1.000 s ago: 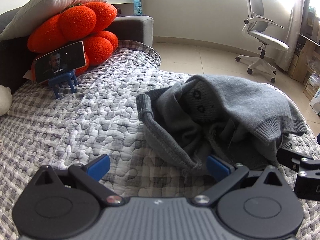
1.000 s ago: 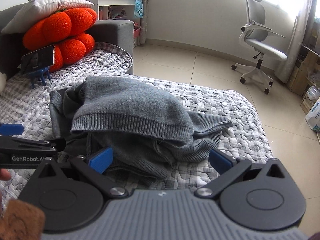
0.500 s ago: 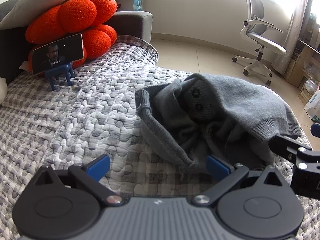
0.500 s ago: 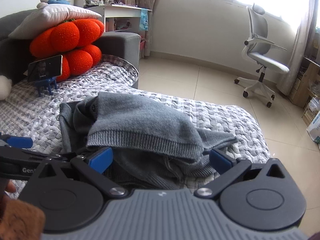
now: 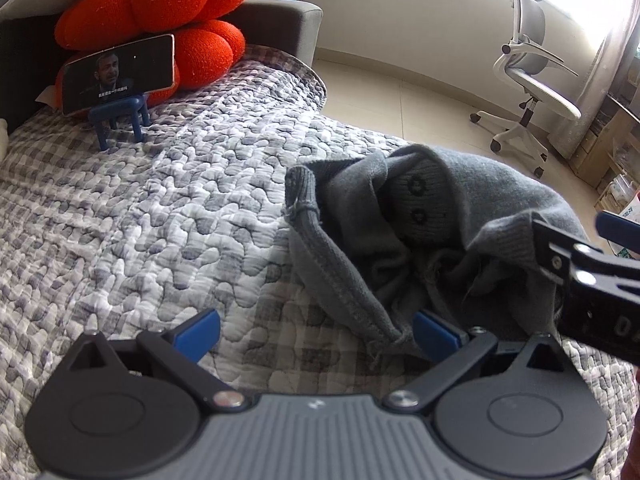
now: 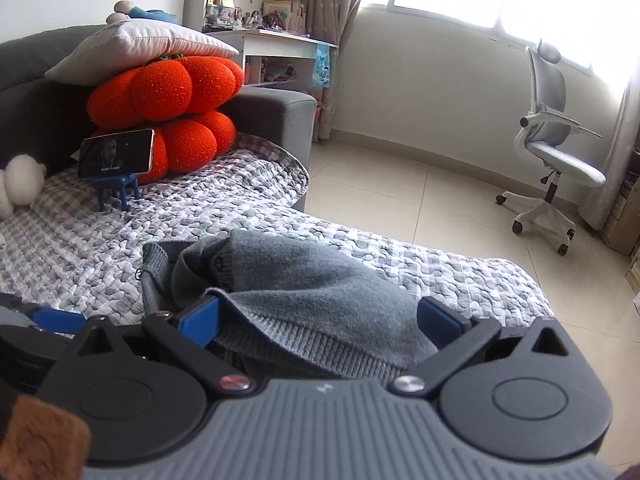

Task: Fold clothes
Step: 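Reach both grippers toward the crumpled grey sweater on the bed, then grasp the sweater edge with the right gripper while the left gripper grasps another edge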

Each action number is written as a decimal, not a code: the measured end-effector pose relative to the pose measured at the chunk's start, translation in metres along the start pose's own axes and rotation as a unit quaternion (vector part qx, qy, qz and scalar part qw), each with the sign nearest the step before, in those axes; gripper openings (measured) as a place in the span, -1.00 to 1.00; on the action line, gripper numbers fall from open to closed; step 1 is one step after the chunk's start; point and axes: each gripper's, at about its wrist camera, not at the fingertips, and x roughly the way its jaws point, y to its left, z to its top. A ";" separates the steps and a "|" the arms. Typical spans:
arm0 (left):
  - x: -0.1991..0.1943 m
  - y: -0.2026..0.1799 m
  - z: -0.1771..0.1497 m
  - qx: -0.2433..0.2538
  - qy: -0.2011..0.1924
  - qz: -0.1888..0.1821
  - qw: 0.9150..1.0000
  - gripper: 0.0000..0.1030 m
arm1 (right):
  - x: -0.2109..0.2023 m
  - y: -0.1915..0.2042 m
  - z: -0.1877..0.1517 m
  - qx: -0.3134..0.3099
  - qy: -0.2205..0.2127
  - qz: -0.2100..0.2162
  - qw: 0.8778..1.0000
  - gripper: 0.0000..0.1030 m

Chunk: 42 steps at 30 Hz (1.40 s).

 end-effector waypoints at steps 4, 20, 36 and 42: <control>0.004 0.005 0.002 -0.009 0.005 -0.007 1.000 0.99 | 0.015 -0.010 0.001 0.028 0.021 0.005 0.999 -0.44; 0.016 0.006 0.005 0.009 0.027 -0.033 0.999 0.99 | -0.023 -0.089 -0.005 0.118 -0.037 -0.179 0.976 -0.86; 0.041 0.011 0.020 -0.011 0.038 -0.037 0.999 0.99 | -0.013 -0.107 -0.016 0.124 -0.034 -0.165 0.978 0.06; 0.048 0.004 0.018 0.001 0.037 -0.028 0.999 0.99 | 0.002 -0.086 -0.001 0.083 -0.042 -0.049 0.994 0.09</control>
